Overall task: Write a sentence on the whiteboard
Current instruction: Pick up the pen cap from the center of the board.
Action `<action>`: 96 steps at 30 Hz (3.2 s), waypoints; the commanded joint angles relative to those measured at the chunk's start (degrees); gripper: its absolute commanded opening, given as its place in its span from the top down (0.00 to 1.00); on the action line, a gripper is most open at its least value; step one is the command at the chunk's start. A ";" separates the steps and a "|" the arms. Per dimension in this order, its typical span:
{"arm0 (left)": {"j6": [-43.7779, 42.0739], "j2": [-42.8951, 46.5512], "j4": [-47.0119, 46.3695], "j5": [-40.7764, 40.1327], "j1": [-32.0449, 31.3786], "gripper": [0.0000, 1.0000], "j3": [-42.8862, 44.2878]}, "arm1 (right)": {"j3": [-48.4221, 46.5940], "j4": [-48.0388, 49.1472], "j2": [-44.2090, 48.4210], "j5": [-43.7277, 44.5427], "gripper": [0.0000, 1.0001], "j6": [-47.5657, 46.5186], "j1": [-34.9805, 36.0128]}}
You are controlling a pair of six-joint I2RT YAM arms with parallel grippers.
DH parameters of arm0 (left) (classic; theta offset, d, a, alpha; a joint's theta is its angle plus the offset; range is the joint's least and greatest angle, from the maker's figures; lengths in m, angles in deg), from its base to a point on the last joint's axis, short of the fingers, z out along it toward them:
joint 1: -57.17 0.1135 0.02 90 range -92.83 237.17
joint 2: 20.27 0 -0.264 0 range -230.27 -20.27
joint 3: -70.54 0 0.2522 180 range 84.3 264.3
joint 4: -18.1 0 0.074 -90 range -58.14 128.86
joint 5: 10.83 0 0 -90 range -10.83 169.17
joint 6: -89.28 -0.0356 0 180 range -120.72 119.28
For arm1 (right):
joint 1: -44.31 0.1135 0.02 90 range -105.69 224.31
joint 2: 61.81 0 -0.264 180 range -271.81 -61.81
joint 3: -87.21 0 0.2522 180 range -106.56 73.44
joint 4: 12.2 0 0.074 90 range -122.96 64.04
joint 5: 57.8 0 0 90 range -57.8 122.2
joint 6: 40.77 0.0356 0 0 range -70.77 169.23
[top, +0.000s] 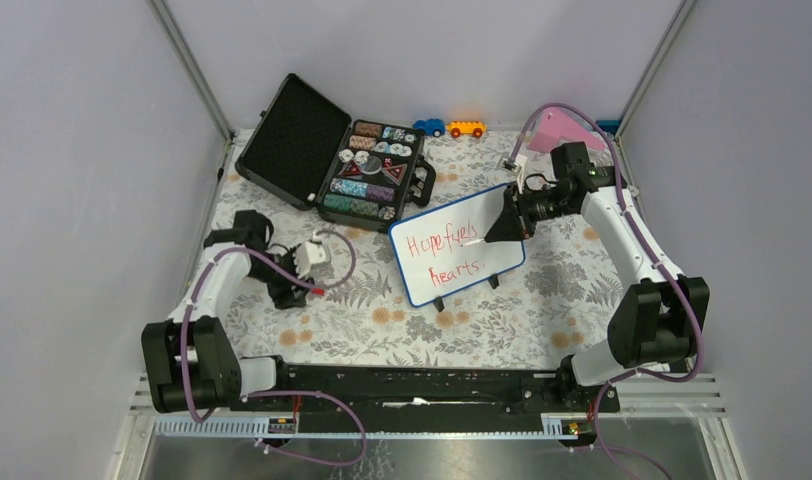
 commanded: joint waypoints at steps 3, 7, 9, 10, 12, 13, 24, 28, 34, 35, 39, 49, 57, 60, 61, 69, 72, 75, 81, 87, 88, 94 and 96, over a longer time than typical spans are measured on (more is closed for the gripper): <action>-16.72 2.48 -9.92 -0.83 -0.05 0.45 -7.59 | -2.86 0.89 -0.13 -1.86 1.00 2.54 0.97; -13.27 0.85 -14.10 -3.23 -3.97 0.50 -7.82 | -3.40 -0.18 0.09 -1.34 1.00 2.13 0.98; -11.61 0.81 -15.83 -8.77 -7.84 0.51 -8.88 | -3.80 -0.99 0.32 -1.42 1.00 1.92 0.93; -11.14 1.20 -16.66 -10.32 -9.38 0.52 -9.42 | -3.83 -1.19 0.53 -1.42 1.00 1.88 0.96; -10.64 1.75 -16.98 -12.40 -11.85 0.54 -9.27 | -3.60 -1.30 1.07 -1.30 1.00 2.02 0.93; -9.82 1.72 -17.01 -12.98 -12.94 0.56 -8.82 | -3.53 -1.29 1.31 -1.18 1.00 2.15 0.90; -7.39 -1.78 -14.79 -31.07 -26.66 0.62 -7.19 | -6.84 -3.23 2.00 -2.52 1.00 2.48 -2.22; -5.21 -4.22 -14.18 -34.88 -30.13 0.62 -5.24 | -8.01 -5.43 2.00 -2.81 1.00 0.99 -3.21; -1.57 -7.43 -14.26 -37.53 -34.47 0.61 -4.62 | -8.91 -5.88 2.52 -3.14 1.00 0.75 -4.41; -1.11 -8.28 -14.38 -37.96 -35.00 0.61 -4.64 | -9.07 -5.89 2.59 -3.18 1.00 0.74 -4.62; -0.38 -9.56 -16.49 -39.13 -35.77 0.62 -5.11 | -9.26 -6.22 2.57 -3.28 1.00 0.41 -5.07; 0.63 -12.63 -19.62 -38.37 -36.58 0.76 -7.02 | -9.64 -6.49 2.52 -3.02 1.00 0.31 -5.56; 1.59 -12.65 -20.58 -39.24 -36.81 0.73 -8.85 | -10.75 -6.69 1.82 -3.75 1.00 0.80 -5.55; 1.66 -12.24 -20.99 -39.97 -36.85 0.70 -9.33 | -11.00 -6.69 1.61 -3.93 1.00 1.01 -5.57; 1.56 -12.14 -21.09 -40.29 -36.83 0.69 -9.49 | -11.12 -6.79 1.51 -4.05 1.00 1.04 -5.54; 2.25 -12.80 -20.76 -43.93 -36.24 0.65 -9.58 | -10.85 -6.99 2.18 -3.45 1.00 0.76 -5.58; 3.81 -14.56 -19.27 -44.69 -36.23 0.62 -8.49 | -10.52 -6.94 2.30 -3.40 1.00 0.63 -5.58; 5.86 -15.73 -18.03 -44.29 -36.32 0.62 -6.66 | -10.48 -6.84 2.20 -3.45 1.00 0.49 -5.50; 9.65 -18.15 -17.38 -43.25 -36.58 0.78 -4.33 | -10.64 -6.68 1.62 -3.58 1.00 0.49 -5.50; 17.07 -17.87 -13.97 -36.88 -35.88 1.00 -0.52 | -10.10 -5.10 1.40 -3.77 1.00 2.09 -5.50; 18.89 -17.38 -12.06 -34.13 -35.43 1.00 1.40 | -10.16 -4.38 1.34 -3.86 1.00 2.93 -5.46; 28.12 -13.50 -0.74 -14.43 -29.33 1.00 18.49 | -13.89 -0.52 0.47 -3.32 1.00 9.36 -3.76; 30.99 -12.61 1.87 -8.56 -26.77 1.00 24.90 | -14.57 4.03 0.70 -3.84 1.00 14.43 -2.58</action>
